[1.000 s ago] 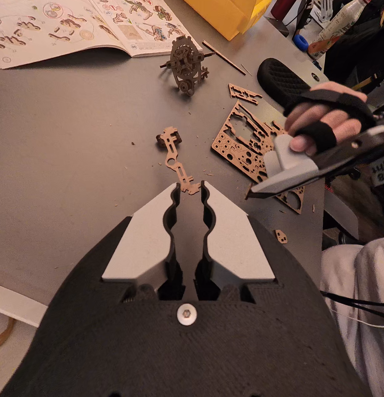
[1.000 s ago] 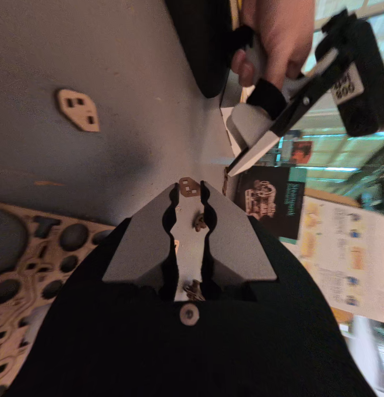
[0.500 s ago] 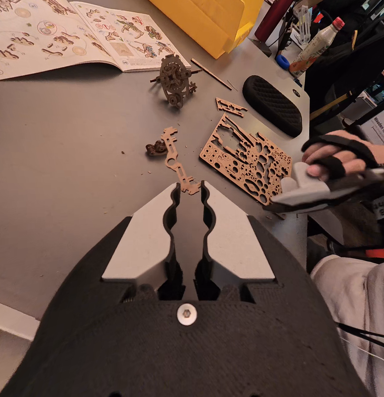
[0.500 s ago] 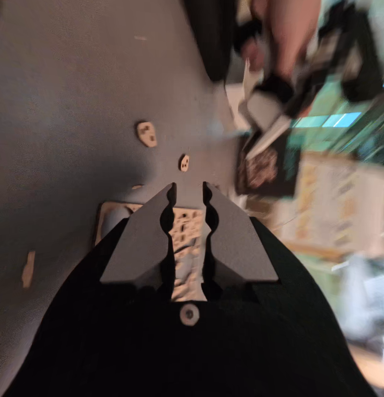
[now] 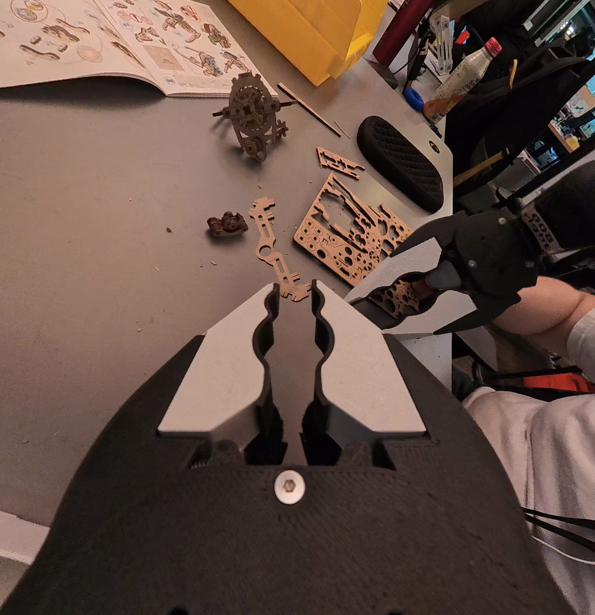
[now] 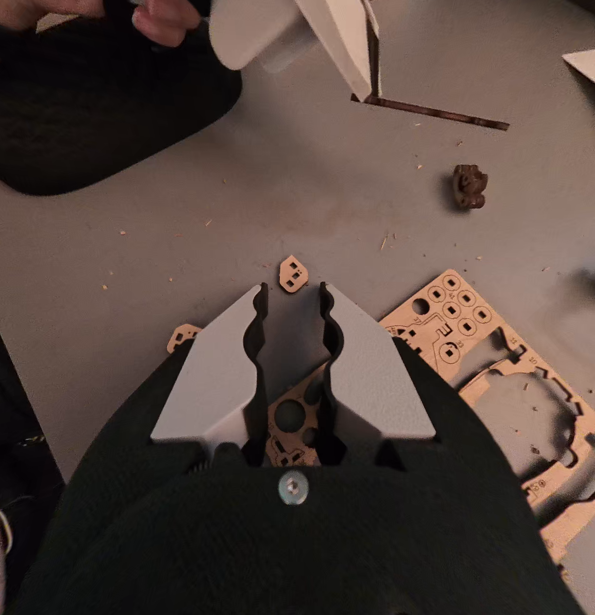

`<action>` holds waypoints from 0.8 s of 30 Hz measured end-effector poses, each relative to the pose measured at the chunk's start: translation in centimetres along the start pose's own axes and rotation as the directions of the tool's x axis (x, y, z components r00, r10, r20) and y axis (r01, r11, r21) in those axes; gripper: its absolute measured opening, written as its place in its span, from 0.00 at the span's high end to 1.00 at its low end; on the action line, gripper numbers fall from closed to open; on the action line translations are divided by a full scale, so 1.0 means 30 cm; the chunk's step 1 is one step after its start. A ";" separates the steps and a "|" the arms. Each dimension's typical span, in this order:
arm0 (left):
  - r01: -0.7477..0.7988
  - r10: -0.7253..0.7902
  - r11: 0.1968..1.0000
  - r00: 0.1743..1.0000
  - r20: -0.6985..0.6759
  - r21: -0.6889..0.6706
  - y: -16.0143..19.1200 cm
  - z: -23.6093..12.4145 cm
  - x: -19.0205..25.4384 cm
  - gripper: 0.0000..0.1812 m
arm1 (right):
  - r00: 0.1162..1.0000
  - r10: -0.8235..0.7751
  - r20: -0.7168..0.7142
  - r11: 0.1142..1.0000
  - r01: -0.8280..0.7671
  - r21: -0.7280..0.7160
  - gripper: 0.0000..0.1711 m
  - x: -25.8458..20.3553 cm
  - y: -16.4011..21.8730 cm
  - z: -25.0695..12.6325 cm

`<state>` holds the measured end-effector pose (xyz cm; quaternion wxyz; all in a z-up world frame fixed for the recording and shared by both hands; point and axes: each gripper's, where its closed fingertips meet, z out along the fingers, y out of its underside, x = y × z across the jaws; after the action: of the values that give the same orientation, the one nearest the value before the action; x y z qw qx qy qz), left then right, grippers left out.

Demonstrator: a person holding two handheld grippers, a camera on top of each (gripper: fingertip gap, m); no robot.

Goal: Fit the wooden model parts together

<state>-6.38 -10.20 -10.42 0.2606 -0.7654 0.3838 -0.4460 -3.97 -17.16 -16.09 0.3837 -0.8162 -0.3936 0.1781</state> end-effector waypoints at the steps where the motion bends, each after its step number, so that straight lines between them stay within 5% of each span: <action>1: 0.004 -0.004 1.000 1.000 -0.005 0.000 0.000 -0.001 0.003 0.90 | 1.000 0.008 -0.001 1.000 -0.008 -0.002 0.82 0.002 0.001 0.000; 16: -0.054 0.058 0.995 0.997 0.043 -0.082 0.042 0.020 -0.009 0.90 | 0.980 -0.177 0.096 0.980 0.184 -0.071 0.91 0.000 -0.041 0.046; 24: -0.068 0.075 0.995 0.992 0.097 -0.077 0.030 -0.007 -0.041 0.90 | 0.986 -0.128 0.106 0.989 0.136 -0.065 0.90 0.013 -0.080 0.094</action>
<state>-7.24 -9.71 -11.59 0.2672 -0.7814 0.4137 -0.3832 -6.61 -14.53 -16.07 0.3445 -0.7914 -0.4720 0.1794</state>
